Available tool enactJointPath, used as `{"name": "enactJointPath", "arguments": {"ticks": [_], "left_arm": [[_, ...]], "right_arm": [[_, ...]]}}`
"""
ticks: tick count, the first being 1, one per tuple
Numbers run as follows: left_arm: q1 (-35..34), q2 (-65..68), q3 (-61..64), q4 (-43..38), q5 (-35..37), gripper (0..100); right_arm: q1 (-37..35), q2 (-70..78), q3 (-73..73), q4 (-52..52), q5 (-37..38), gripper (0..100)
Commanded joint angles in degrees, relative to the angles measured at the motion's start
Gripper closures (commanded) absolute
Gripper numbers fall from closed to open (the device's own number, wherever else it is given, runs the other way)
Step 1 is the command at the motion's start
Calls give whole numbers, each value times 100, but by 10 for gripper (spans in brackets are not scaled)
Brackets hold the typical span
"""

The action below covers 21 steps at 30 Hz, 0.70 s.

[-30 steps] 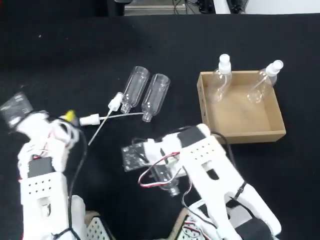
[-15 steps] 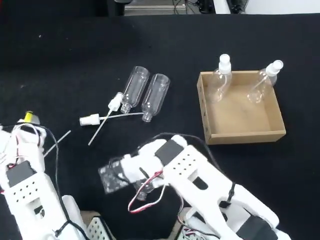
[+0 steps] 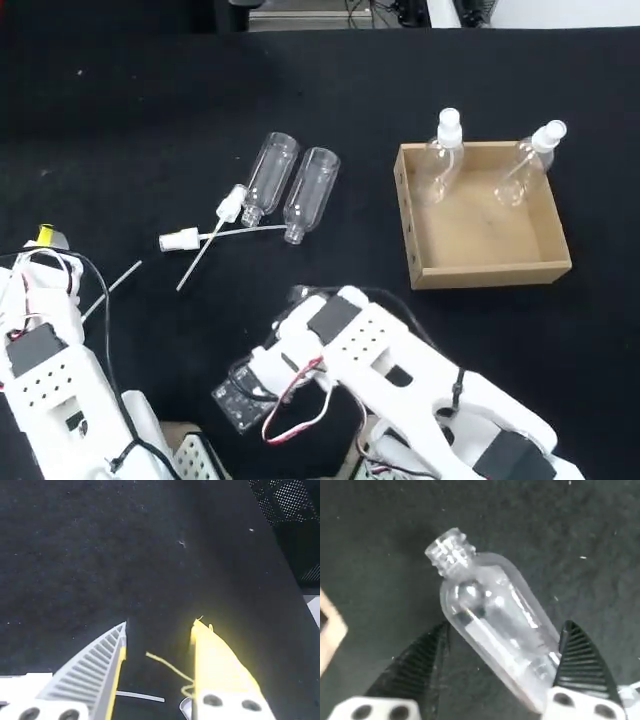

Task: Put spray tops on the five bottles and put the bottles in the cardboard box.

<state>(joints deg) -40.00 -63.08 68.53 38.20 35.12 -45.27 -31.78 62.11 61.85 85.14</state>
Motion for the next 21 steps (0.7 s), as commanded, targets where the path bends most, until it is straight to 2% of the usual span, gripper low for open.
{"name": "enactJointPath", "arguments": {"ticks": [1, 3, 6, 8, 13, 15, 19, 21], "left_arm": [[-57, -79, -400, -97, 79, 805], [-57, -79, -400, -97, 79, 805], [-57, -79, -400, -97, 79, 805], [-57, -79, -400, -97, 79, 805], [-22, -79, -400, -97, 79, 805], [-13, -79, -382, -97, 79, 805], [-4, -79, -356, -97, 79, 805], [4, -70, -347, -97, 79, 805]], "right_arm": [[413, -180, 163, -519, 9, 752], [624, -180, 163, -607, -352, 843], [791, -189, -57, -615, -1371, 995], [818, -189, -259, -580, -2338, 949], [826, -145, -576, -545, -5160, 945], [853, -136, -602, -457, -5486, 943], [1046, -136, -593, -220, -5459, 940], [1073, -136, -567, 18, -5415, 909]]}}
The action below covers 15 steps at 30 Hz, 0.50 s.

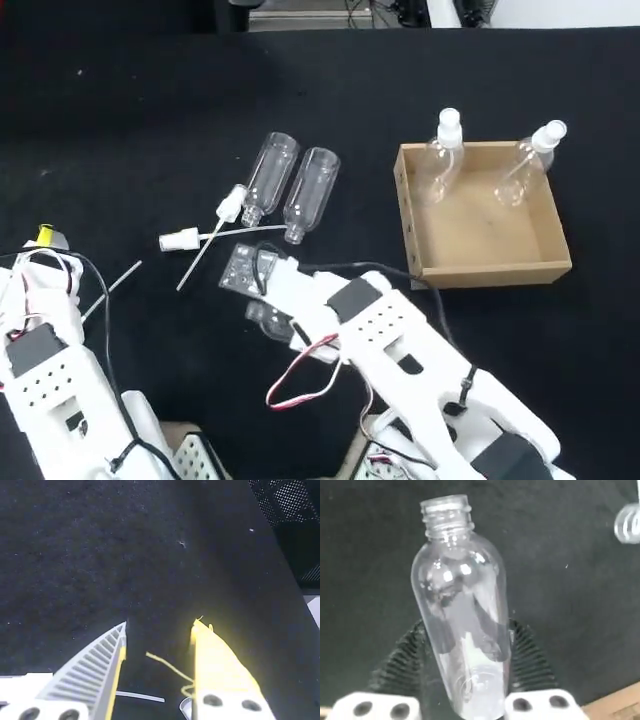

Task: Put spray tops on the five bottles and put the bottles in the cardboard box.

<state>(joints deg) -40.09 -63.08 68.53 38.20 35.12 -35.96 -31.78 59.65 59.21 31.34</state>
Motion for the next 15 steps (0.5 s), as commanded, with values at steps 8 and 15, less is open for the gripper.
{"name": "enactJointPath", "arguments": {"ticks": [8, 15], "left_arm": [[13, -70, -347, -88, 70, 805], [13, -70, -347, -88, 62, 805]], "right_arm": [[167, -136, -4, 695, 791, 728], [167, -163, 734, -105, 1248, 812]]}}
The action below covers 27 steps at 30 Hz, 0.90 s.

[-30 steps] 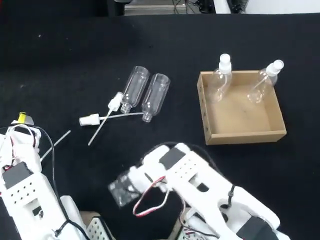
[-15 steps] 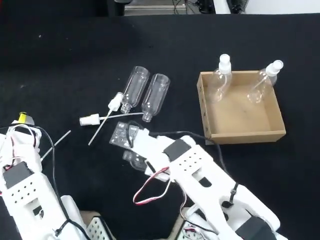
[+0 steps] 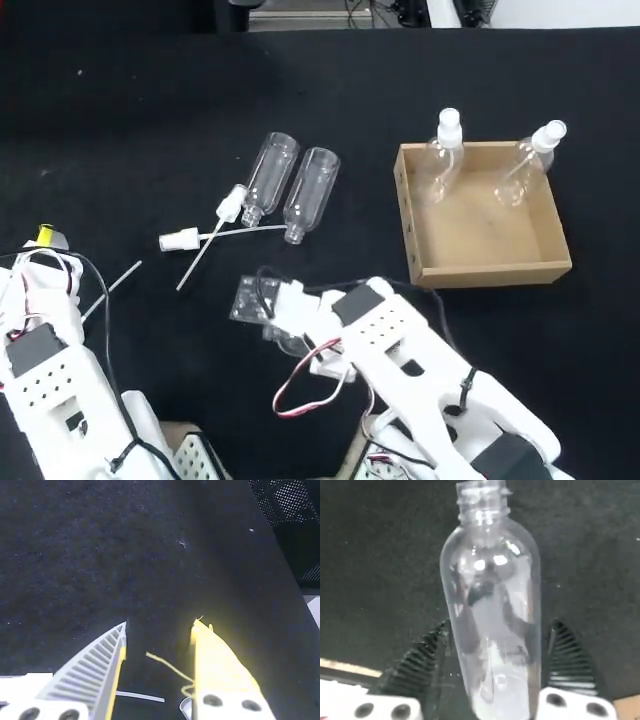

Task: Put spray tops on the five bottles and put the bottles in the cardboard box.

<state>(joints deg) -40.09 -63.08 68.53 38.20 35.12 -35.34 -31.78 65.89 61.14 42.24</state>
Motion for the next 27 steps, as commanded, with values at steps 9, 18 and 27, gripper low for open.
{"name": "enactJointPath", "arguments": {"ticks": [9, 18, 27], "left_arm": [[286, -70, -268, -88, 35, 805], [286, -70, -259, -97, 35, 805], [286, -70, -251, -123, 35, 805]], "right_arm": [[88, -154, -453, -44, -352, 786], [35, -189, -1288, 738, -905, 668], [-554, -145, -435, -747, -1169, 670]]}}
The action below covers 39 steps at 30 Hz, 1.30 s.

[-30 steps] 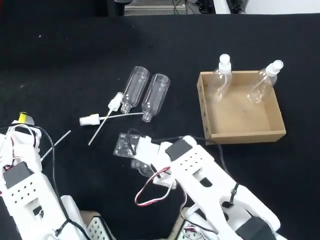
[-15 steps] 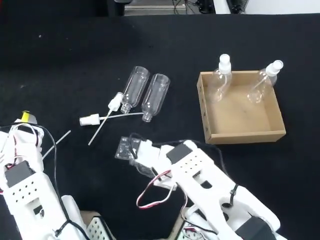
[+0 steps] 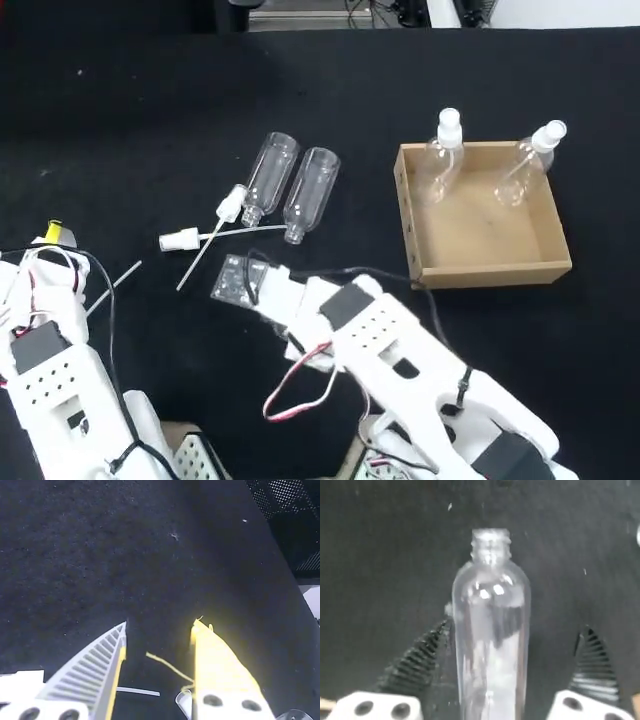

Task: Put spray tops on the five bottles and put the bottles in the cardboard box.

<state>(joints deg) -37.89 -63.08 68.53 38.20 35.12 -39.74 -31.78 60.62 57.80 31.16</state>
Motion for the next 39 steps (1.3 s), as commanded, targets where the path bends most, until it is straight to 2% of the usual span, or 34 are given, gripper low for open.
{"name": "enactJointPath", "arguments": {"ticks": [1, 7, 12, 15, 17, 20, 24, 29, 35, 39], "left_arm": [[66, -70, -251, -132, 35, 805], [66, -70, -251, -132, 35, 805], [57, -70, -251, -132, 35, 805], [57, -70, -251, -132, 35, 805], [57, -70, -251, -132, 35, 805], [57, -70, -251, -132, 35, 805], [66, -70, -251, -132, 35, 805], [66, -70, -251, -132, 35, 805], [75, -70, -251, -132, 35, 803], [145, -70, -268, -114, -114, 802]], "right_arm": [[-114, -145, 110, -457, -62, 670], [-114, -57, 136, -686, -62, 670], [-105, 734, -31, -756, -79, 671], [-79, 1209, -189, -993, -396, 671], [-97, 1349, -295, -1011, -501, 714], [-79, 1349, -418, -993, -554, 840], [-79, 1349, -620, -993, -976, 968], [-35, 1332, -699, -976, -1081, 988], [818, -171, -1015, -237, -1116, 988], [914, -2000, -796, -255, -1635, 988]]}}
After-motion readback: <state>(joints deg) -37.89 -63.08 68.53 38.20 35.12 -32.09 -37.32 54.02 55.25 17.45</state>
